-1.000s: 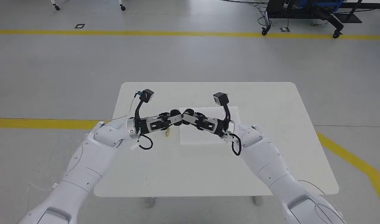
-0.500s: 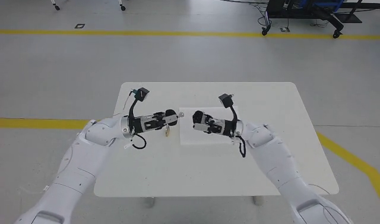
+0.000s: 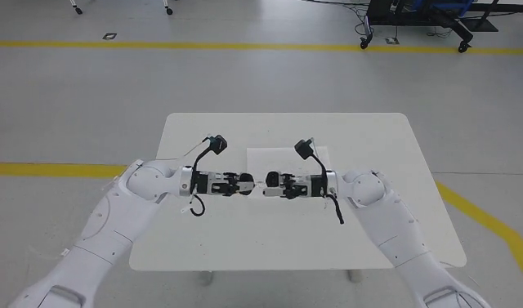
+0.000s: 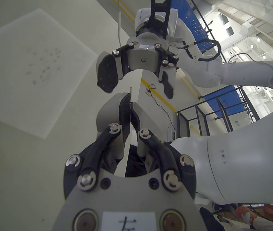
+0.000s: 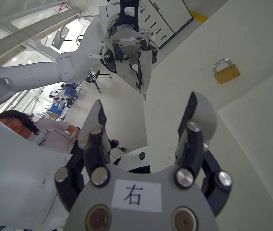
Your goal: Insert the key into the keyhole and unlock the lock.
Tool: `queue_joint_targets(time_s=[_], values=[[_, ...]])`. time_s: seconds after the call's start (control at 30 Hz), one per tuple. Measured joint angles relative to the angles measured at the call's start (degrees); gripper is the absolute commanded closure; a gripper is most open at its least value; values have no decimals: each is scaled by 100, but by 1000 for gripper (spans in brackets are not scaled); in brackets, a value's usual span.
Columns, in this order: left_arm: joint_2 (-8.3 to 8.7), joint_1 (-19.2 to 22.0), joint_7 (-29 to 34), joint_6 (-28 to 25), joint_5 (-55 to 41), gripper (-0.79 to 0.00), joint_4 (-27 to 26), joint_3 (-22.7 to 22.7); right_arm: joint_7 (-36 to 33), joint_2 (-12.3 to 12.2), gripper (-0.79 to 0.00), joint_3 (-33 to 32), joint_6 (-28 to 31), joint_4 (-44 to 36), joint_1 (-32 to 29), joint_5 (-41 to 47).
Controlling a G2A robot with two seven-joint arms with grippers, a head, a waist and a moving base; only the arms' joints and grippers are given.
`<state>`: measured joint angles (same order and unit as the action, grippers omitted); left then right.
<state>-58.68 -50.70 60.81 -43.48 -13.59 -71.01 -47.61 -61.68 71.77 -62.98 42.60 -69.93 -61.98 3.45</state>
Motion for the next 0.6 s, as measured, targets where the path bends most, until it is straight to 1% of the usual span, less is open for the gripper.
queue_joint_targets(time_s=[0.07,0.13,0.23,0.4,0.43,0.5,0.57,0.6], values=[[7,48,-12,-12,-1,0,19,97,33,14,-323,140,33,155,124,73],[18,96,-37,-38,2,0,49,172,79,20,-311,251,80,284,221,147],[39,147,-79,-79,-25,0,81,261,115,11,-268,374,115,412,323,206],[75,223,-124,-124,-68,0,126,382,163,-41,-256,513,164,466,382,356],[81,238,-132,-132,-73,0,138,403,169,-55,-237,539,169,462,386,377],[91,268,-149,-149,-90,0,162,449,185,-86,-157,596,185,458,395,422],[101,296,-167,-167,-103,0,179,494,204,-115,-111,651,204,468,409,469],[106,307,-176,-176,-108,0,187,512,212,-127,-68,675,212,477,417,488]])
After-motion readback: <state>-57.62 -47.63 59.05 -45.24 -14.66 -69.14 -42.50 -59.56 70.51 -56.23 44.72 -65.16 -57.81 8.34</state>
